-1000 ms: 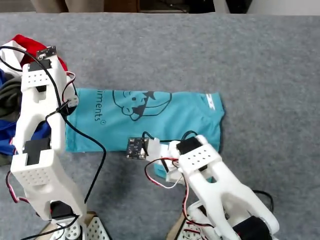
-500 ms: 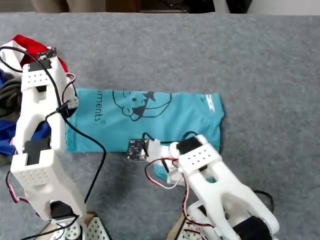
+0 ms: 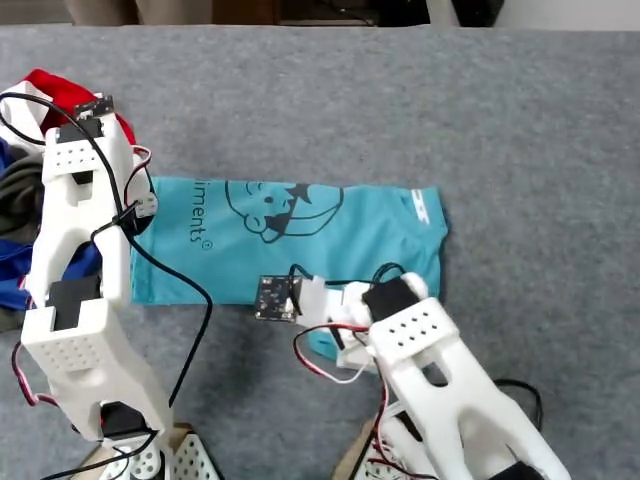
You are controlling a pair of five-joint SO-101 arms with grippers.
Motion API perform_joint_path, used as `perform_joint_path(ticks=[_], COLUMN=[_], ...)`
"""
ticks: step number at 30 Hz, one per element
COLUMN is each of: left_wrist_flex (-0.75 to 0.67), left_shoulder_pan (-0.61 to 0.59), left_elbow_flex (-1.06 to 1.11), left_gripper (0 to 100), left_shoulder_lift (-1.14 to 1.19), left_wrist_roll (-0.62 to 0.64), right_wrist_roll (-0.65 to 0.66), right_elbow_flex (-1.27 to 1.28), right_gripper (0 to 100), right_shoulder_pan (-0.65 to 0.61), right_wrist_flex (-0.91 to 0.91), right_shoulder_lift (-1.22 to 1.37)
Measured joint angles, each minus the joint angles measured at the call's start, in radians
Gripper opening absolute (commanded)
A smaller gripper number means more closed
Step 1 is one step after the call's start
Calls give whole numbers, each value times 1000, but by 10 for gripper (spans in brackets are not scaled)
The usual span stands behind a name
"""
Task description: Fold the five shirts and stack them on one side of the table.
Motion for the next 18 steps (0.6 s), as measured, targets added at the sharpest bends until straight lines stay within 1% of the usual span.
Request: perform_joint_path(ticks=[5,9,12,18], left_wrist_flex=[0,0,0,0], left_shoulder_pan=[0,0,0,0], left_elbow_flex=[0,0,0,0], left_gripper=[19,19,19,19], left_shoulder_lift=[0,0,0,0], left_wrist_roll=[0,0,0,0], right_wrist_roll=[-71,-83,-63,11], right_elbow_flex=[17,17,23,72], right_gripper=[221,237,238,238], right_shoulder_pan=[-109,-121,-112,-26], right_wrist_flex=[-32,-32,-31,-32], right_shoulder_lift=[2,2,2,2])
